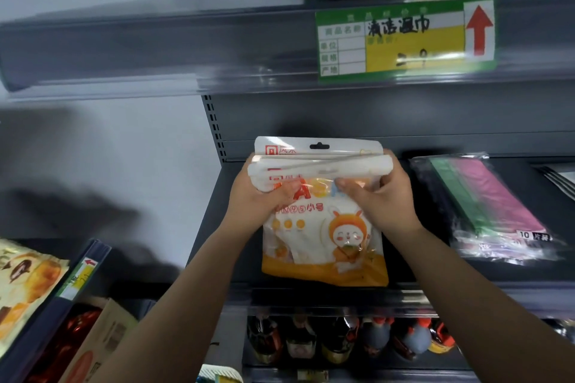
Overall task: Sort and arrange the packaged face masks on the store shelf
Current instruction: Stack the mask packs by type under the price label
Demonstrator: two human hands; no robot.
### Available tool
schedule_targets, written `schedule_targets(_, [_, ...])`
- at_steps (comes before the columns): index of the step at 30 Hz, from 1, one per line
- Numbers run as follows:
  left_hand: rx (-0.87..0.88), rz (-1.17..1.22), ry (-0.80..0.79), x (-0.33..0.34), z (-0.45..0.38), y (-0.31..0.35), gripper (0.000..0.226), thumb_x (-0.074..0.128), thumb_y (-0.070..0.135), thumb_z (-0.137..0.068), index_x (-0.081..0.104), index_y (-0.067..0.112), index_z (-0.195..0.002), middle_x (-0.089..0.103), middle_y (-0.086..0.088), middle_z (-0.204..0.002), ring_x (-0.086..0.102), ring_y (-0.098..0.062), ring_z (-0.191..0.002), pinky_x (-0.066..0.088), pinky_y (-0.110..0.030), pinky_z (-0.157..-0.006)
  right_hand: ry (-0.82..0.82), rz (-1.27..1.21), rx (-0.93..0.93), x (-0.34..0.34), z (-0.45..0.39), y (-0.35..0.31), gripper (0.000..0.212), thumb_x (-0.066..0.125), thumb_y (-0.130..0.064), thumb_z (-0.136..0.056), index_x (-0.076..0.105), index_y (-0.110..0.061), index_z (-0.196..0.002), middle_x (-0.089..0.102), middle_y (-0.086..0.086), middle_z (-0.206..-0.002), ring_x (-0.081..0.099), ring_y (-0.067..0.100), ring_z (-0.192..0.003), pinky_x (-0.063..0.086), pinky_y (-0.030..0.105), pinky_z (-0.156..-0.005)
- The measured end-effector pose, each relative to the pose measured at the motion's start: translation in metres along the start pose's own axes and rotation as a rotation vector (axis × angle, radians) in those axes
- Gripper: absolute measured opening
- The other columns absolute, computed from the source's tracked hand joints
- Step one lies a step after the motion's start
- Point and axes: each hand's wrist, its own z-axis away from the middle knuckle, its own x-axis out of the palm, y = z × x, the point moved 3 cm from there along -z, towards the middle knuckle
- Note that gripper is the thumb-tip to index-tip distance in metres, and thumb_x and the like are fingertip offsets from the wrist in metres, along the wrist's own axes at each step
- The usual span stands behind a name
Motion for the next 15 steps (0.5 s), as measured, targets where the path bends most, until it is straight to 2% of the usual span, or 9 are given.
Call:
schedule_targets(2, [0.017, -0.017, 0.041, 0.001, -0.004, 0.002, 0.042, 0.077, 0.014, -0.072, 0.063, 0.010, -0.111, 0.072, 0.002, -0.097, 0.071, -0.010, -0.087, 0.059, -0.025, -0.070, 0.014, 0.054, -0.049, 0.001, -0.003, -0.006, 0.039, 0.076, 0.003, -0.071, 0.057, -0.026, -0.090, 0.065, -0.018, -0.084, 0.064, -0.011, -0.079, 0.049, 0.008, -0.064])
schedule_targets(5, [0.070, -0.047, 0.074, 0.000, -0.009, 0.004, 0.030, 0.076, 0.004, -0.073, 0.067, 0.020, -0.096, 0.071, 0.009, -0.090, 0.071, -0.006, -0.084, 0.058, -0.022, -0.069, 0.011, 0.074, -0.070, 0.002, -0.006, -0.008, 0.033, 0.074, 0.001, -0.074, 0.062, -0.028, -0.086, 0.069, -0.024, -0.074, 0.066, -0.009, -0.078, 0.050, 0.009, -0.064])
schedule_targets(11, [0.216, -0.041, 0.064, 0.002, -0.016, 0.018, 0.033, 0.076, -0.004, -0.070, 0.067, 0.024, -0.085, 0.071, 0.022, -0.073, 0.069, 0.001, -0.078, 0.054, -0.015, -0.064, 0.027, 0.074, -0.095, 0.000, -0.014, -0.015, 0.028, 0.075, 0.001, -0.073, 0.067, -0.024, -0.081, 0.071, -0.023, -0.073, 0.069, 0.000, -0.077, 0.054, 0.015, -0.064])
schedule_targets(15, [0.308, -0.027, 0.044, 0.002, -0.025, 0.035, 0.038, 0.078, -0.006, -0.066, 0.065, 0.027, -0.081, 0.067, 0.028, -0.066, 0.066, 0.008, -0.073, 0.050, -0.010, -0.063, 0.039, 0.044, -0.103, -0.006, -0.026, -0.026, 0.026, 0.077, 0.003, -0.070, 0.066, -0.020, -0.077, 0.070, -0.022, -0.069, 0.068, -0.002, -0.071, 0.054, 0.016, -0.062])
